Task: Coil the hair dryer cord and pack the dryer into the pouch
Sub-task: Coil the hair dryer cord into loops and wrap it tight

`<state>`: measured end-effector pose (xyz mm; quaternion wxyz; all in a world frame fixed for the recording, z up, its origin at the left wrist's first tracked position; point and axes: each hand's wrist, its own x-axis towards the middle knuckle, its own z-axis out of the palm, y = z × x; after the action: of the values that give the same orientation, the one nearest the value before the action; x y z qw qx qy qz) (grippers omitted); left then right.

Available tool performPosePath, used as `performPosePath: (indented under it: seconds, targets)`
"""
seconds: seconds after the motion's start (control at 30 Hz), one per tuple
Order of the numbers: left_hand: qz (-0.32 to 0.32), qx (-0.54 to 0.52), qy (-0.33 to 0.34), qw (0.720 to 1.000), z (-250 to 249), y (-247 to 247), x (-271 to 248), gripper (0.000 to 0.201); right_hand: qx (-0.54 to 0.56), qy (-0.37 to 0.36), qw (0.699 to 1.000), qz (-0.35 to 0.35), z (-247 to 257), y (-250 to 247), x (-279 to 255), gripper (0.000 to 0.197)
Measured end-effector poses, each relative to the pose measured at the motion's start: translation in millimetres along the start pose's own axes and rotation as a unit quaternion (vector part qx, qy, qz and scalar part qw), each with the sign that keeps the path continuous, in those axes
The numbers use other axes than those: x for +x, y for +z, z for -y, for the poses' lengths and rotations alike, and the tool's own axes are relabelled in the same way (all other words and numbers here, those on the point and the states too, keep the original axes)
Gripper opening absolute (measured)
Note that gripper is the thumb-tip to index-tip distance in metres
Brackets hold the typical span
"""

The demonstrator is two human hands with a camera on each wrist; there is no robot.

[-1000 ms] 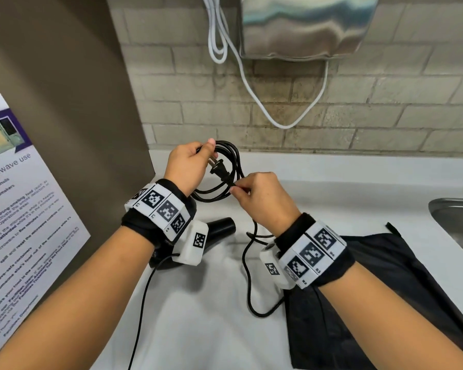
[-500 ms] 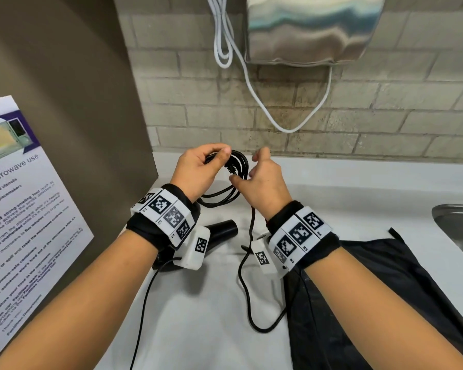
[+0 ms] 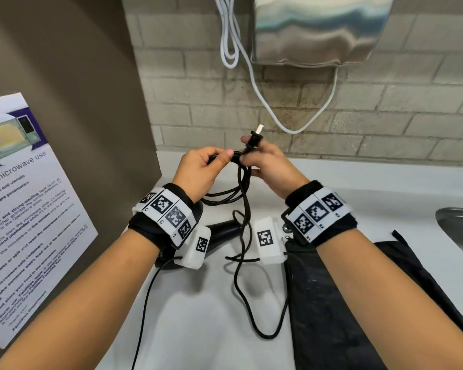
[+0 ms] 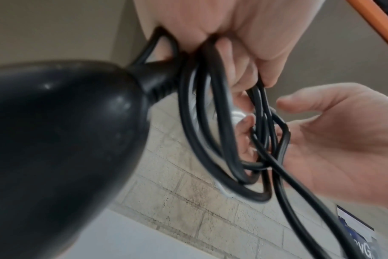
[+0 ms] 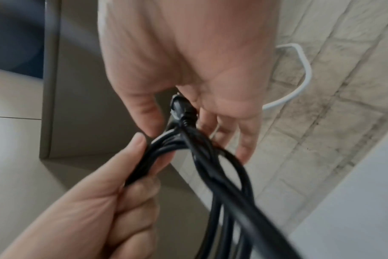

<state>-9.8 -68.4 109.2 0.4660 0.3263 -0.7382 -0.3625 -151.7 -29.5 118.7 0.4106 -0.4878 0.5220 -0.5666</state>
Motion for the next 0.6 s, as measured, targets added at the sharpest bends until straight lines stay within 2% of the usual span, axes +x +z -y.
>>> performPosePath:
  seconds: [0.07,0.17,0.3,0.5,0.6]
  targets:
    - [0.002,0.004,0.002,1.0,0.7,-0.3,-0.2,0.016,0.013,-0.026,0.999,-0.022,3.9,-7.8,-1.4,0.008]
    - [0.003,0.001,0.009,1.0,-1.3,-0.1,-1.7,0.012,0.068,-0.06,0.993,-0.074,-0.8,-22.9,1.1,0.022]
    - [-0.006,-0.023,0.003,1.0,-1.0,-0.9,-3.6,0.024,0.123,-0.099,0.979,-0.132,-12.4,-53.7,0.5,0.023]
    - [0.014,-0.055,0.001,0.998,-3.2,-0.9,-5.3,0.028,-0.048,-0.134,0.963,-0.23,-40.3,-88.2,-1.6,0.032]
    - [0.017,-0.06,-0.01,0.998,-2.8,-1.8,-4.9,0.027,-0.16,-0.15,0.94,-0.261,-55.0,-105.3,-4.7,0.03]
